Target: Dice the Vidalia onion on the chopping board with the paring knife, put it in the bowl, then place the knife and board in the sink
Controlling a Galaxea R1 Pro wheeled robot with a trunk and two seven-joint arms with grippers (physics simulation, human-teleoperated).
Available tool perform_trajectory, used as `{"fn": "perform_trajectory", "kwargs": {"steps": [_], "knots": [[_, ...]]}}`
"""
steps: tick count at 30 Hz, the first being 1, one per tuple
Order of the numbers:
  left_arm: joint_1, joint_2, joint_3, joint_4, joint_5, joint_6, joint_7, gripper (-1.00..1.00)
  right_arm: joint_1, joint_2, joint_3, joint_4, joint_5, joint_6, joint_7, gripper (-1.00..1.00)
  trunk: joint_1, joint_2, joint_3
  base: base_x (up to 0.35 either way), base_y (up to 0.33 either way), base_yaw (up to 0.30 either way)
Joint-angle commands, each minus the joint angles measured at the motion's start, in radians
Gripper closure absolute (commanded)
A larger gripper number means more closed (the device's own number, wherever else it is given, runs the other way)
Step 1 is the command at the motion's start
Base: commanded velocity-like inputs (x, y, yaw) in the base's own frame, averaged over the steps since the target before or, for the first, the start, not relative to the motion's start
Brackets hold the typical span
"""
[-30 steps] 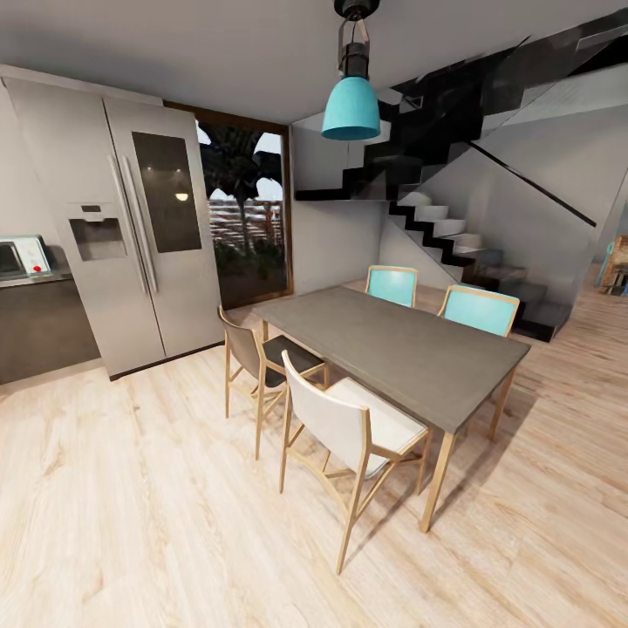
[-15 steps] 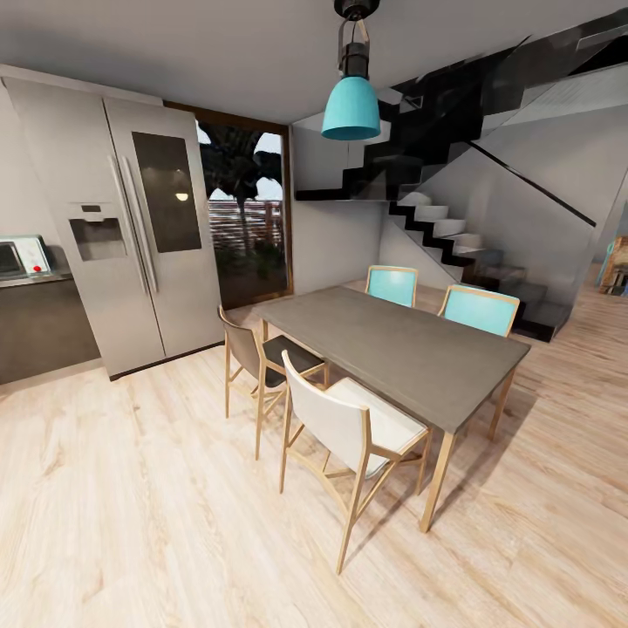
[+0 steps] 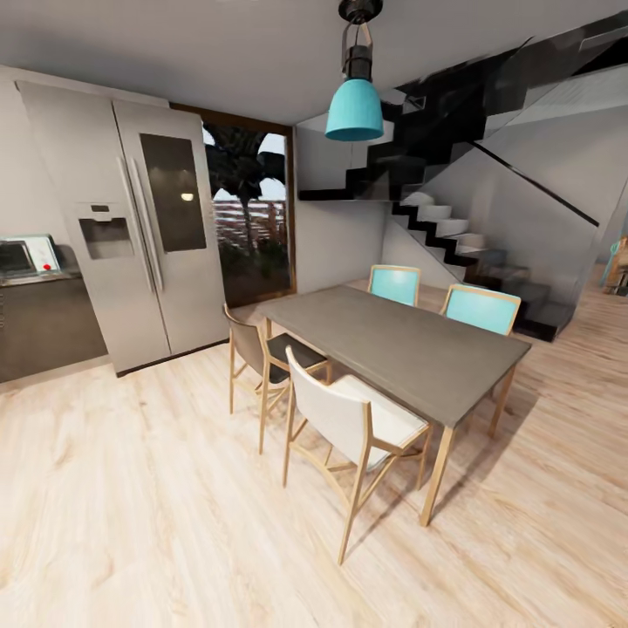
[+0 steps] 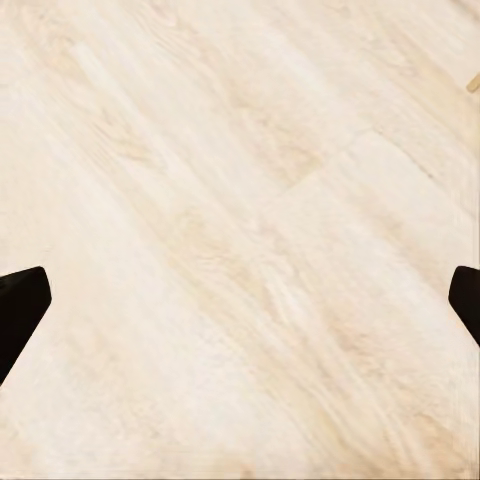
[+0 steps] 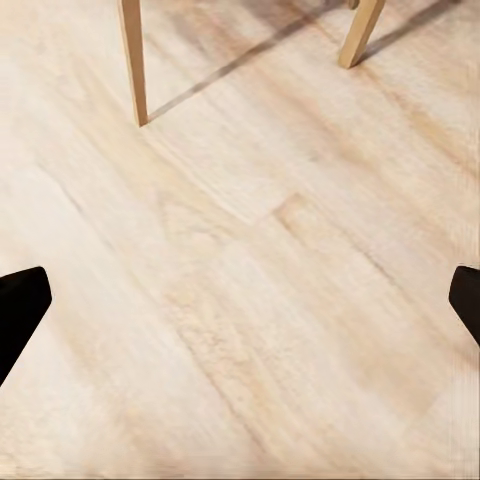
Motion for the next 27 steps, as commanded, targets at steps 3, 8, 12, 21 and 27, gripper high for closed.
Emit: {"fn": "perform_trajectory", "kwargs": {"steps": [3, 8, 12, 21, 27], "knots": [[0.0, -0.001, 0.0, 0.001, 0.001, -0.001, 0.0, -1.0, 0.0, 0.0, 0.0, 0.0, 0.001, -0.002, -0.003, -1.0, -0.001, 0.0, -0.001, -0.315, 0.0, 0.187], [0.0, -0.001, 0.0, 0.008, 0.001, -0.003, -0.001, -1.0, 0.0, 0.001, 0.0, 0.0, 0.001, -0.002, -0.004, -1.0, -0.001, 0.0, -0.001, -0.184, 0.0, 0.232], [0.0, 0.0, 0.0, 0.01, 0.0, -0.004, -0.001, -1.0, 0.0, 0.0, 0.0, 0.0, 0.001, -0.002, -0.004, -1.0, -0.001, 0.0, -0.001, -0.026, 0.0, 0.245], [0.0, 0.001, 0.001, 0.01, 0.0, -0.004, -0.001, -1.0, 0.0, 0.001, 0.0, 0.001, 0.001, -0.002, -0.004, -1.0, -0.001, 0.0, -0.001, -0.003, 0.0, 0.247], [0.0, 0.001, 0.001, 0.01, 0.0, -0.003, 0.0, -1.0, 0.0, 0.001, 0.0, 0.001, 0.001, -0.002, -0.004, -1.0, -0.001, 0.0, -0.001, 0.0, 0.0, 0.247]]}}
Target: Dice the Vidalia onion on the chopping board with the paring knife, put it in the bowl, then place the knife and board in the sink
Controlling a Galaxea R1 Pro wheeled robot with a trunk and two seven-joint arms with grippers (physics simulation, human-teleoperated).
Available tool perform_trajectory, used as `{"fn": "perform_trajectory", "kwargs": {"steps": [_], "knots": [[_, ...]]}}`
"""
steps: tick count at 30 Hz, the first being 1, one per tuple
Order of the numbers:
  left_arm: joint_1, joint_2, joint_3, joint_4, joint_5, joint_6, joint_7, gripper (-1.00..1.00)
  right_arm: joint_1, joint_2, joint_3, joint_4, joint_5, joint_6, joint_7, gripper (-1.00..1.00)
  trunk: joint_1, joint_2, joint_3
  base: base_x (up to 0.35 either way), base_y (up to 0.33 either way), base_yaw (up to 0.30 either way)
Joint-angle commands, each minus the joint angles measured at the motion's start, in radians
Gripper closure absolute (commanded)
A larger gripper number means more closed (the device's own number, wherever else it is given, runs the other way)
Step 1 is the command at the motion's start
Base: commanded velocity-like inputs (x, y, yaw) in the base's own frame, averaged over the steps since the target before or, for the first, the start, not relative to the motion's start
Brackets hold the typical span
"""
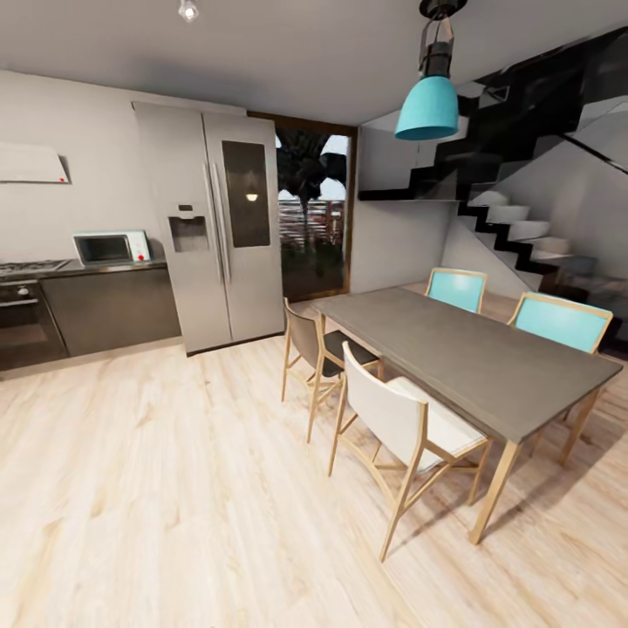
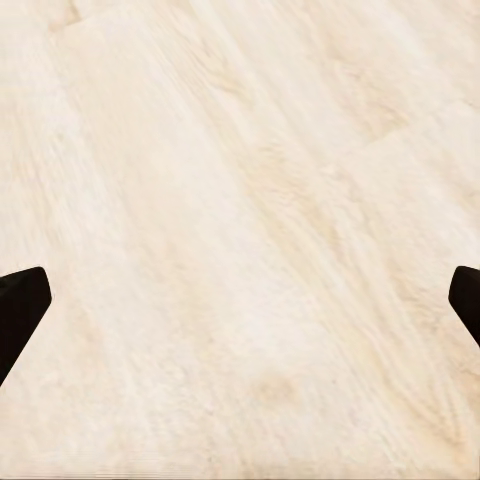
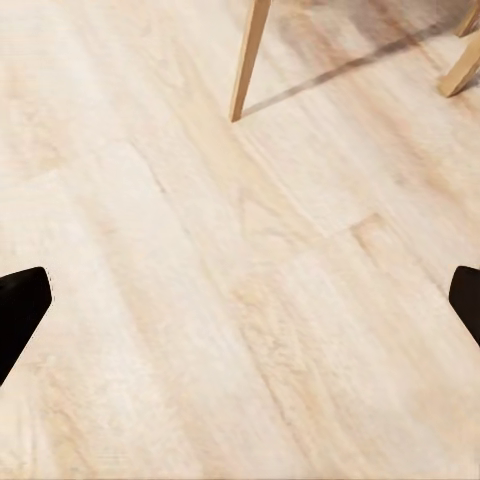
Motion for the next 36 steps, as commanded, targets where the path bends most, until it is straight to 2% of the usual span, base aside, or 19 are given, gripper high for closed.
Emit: {"fn": "perform_trajectory", "kwargs": {"steps": [1, 33, 36], "knots": [[0.0, 0.0, 0.001, -0.001, 0.001, -0.001, 0.0, -1.0, 0.0, 0.0, 0.0, 0.0, 0.0, -0.002, -0.002, -1.0, 0.0, 0.0, -0.001, 0.0, 0.0, 0.247], [0.0, -0.002, 0.001, 0.0, 0.001, -0.001, -0.001, -1.0, 0.0, 0.0, 0.0, 0.001, 0.0, -0.005, -0.002, -1.0, 0.0, 0.0, -0.001, 0.0, 0.0, 0.247], [0.0, -0.002, 0.001, 0.0, 0.001, -0.001, -0.001, -1.0, 0.0, 0.0, 0.0, 0.001, 0.0, -0.005, -0.002, -1.0, -0.011, 0.021, 0.009, 0.0, 0.0, 0.247]]}}
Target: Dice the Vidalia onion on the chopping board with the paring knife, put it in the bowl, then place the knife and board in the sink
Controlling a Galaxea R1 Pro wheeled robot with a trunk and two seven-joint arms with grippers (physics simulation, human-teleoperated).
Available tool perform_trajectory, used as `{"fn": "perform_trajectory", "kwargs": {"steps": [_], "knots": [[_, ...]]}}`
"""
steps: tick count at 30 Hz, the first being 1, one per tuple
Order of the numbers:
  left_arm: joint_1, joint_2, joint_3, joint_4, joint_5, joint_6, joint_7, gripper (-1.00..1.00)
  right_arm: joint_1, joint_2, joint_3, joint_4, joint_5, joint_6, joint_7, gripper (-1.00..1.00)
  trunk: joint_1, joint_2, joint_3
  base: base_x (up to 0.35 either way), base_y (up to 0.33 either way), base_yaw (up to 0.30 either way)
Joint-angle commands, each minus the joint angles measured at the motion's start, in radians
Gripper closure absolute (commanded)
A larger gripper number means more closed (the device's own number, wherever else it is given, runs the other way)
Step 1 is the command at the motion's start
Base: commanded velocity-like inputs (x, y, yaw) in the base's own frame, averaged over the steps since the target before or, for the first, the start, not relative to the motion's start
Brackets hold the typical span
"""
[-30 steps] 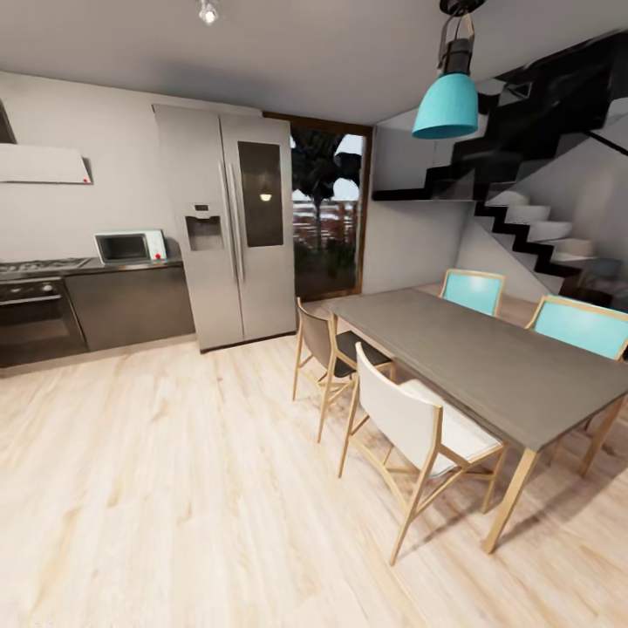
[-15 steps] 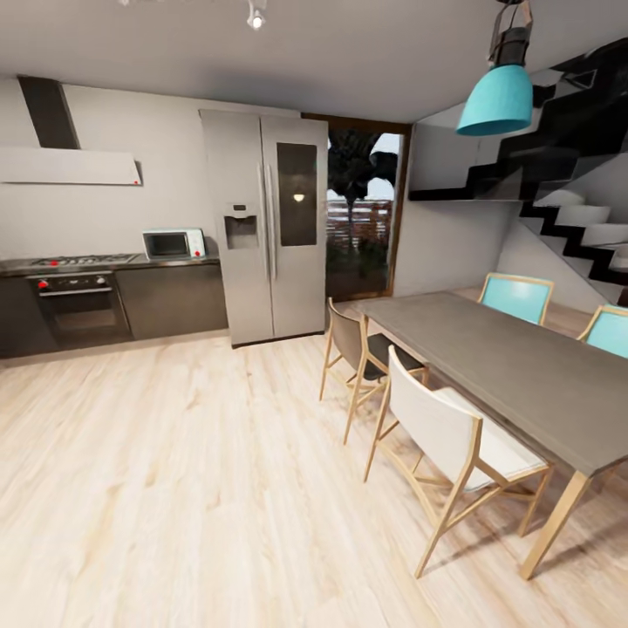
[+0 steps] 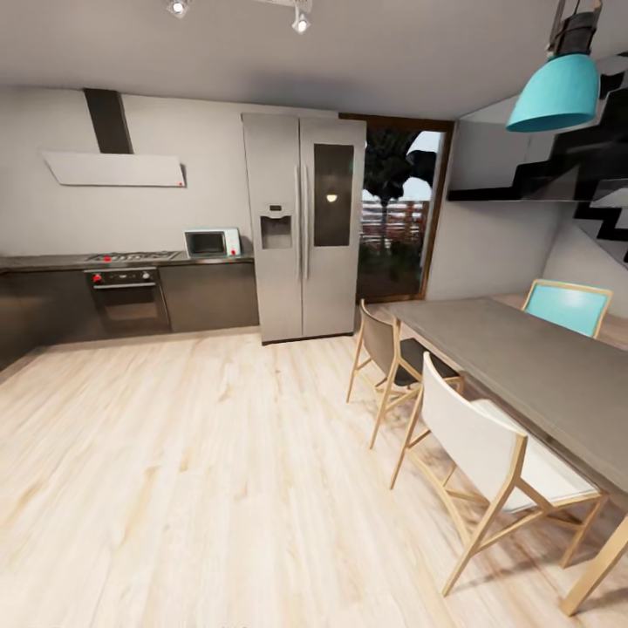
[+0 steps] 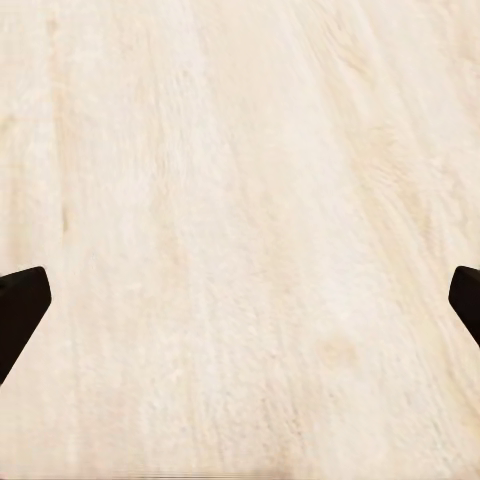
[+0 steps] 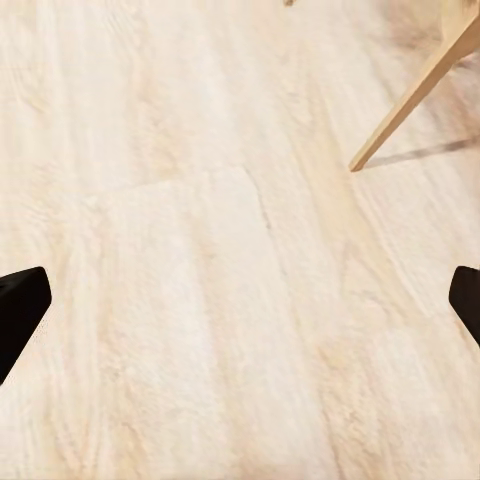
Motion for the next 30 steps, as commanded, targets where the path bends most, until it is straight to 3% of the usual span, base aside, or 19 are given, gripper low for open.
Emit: {"fn": "perform_trajectory", "kwargs": {"steps": [1, 30], "knots": [[0.0, 0.0, 0.001, -0.001, 0.001, -0.001, 0.0, -1.0, 0.0, 0.0, 0.0, 0.0, 0.0, -0.002, -0.002, -1.0, -0.004, 0.007, 0.003, 0.0, 0.0, 0.247], [0.0, 0.0, 0.001, -0.001, 0.002, -0.001, 0.0, -1.0, 0.0, 0.0, 0.0, 0.0, 0.001, -0.002, -0.002, -1.0, -0.115, 0.21, 0.093, 0.0, 0.0, 0.247]]}}
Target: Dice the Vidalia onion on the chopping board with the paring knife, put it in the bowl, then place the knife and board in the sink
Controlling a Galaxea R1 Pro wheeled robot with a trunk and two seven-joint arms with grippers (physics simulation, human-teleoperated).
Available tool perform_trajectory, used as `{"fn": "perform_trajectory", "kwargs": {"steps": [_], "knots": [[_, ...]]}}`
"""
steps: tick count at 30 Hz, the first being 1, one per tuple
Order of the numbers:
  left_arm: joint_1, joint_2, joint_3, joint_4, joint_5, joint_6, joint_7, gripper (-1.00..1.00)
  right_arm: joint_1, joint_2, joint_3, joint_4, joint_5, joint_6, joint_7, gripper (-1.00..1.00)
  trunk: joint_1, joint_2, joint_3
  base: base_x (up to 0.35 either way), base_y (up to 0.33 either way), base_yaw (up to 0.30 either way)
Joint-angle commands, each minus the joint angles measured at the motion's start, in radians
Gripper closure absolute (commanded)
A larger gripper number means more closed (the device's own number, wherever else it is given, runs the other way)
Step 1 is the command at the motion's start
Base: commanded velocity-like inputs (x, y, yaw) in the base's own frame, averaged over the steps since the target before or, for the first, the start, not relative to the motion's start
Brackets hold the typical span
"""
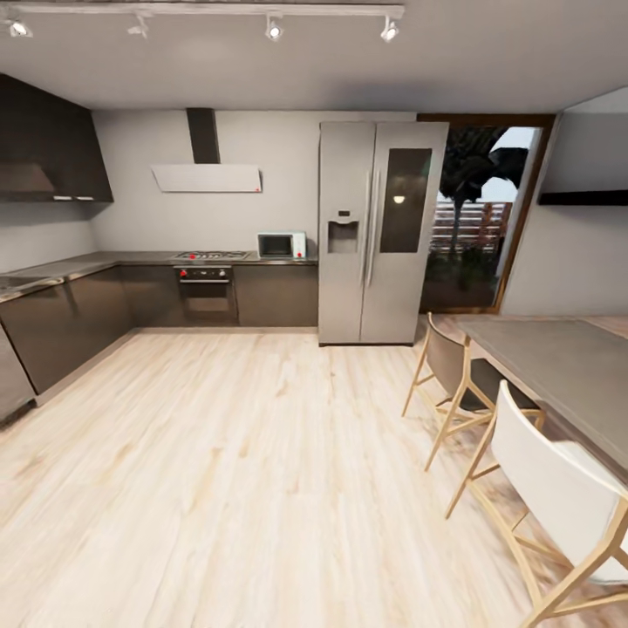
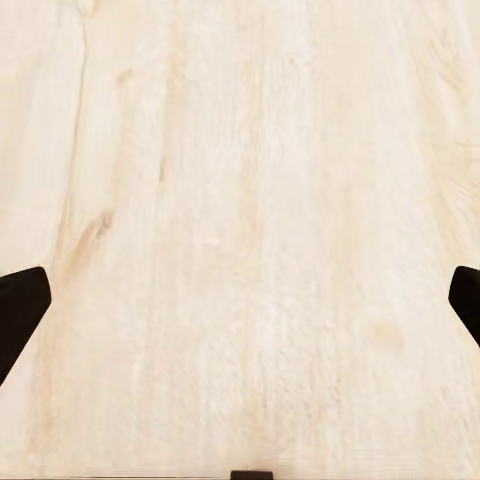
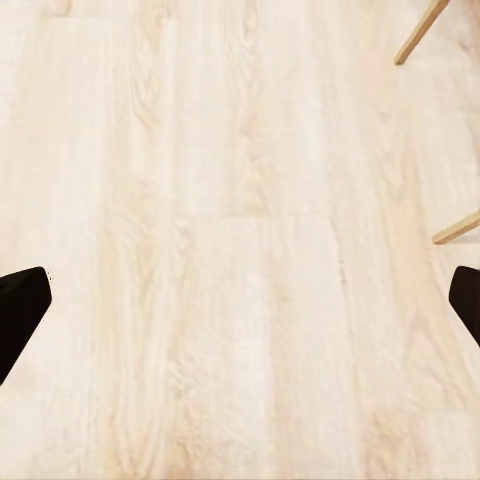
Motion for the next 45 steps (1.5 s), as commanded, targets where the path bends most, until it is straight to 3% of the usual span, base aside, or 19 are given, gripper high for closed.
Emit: {"fn": "perform_trajectory", "kwargs": {"steps": [1, 45], "knots": [[0.0, 0.0, 0.001, -0.001, 0.001, -0.001, 0.001, -1.0, 0.0, 0.0, 0.0, 0.0, 0.001, -0.002, -0.002, -1.0, -0.004, 0.007, 0.002, 0.0, 0.0, 0.247], [0.0, 0.0, 0.001, -0.001, 0.0, -0.001, 0.001, -1.0, 0.0, 0.0, 0.001, 0.001, 0.001, -0.002, -0.002, -1.0, -0.173, 0.315, 0.14, 0.0, 0.0, 0.247]]}}
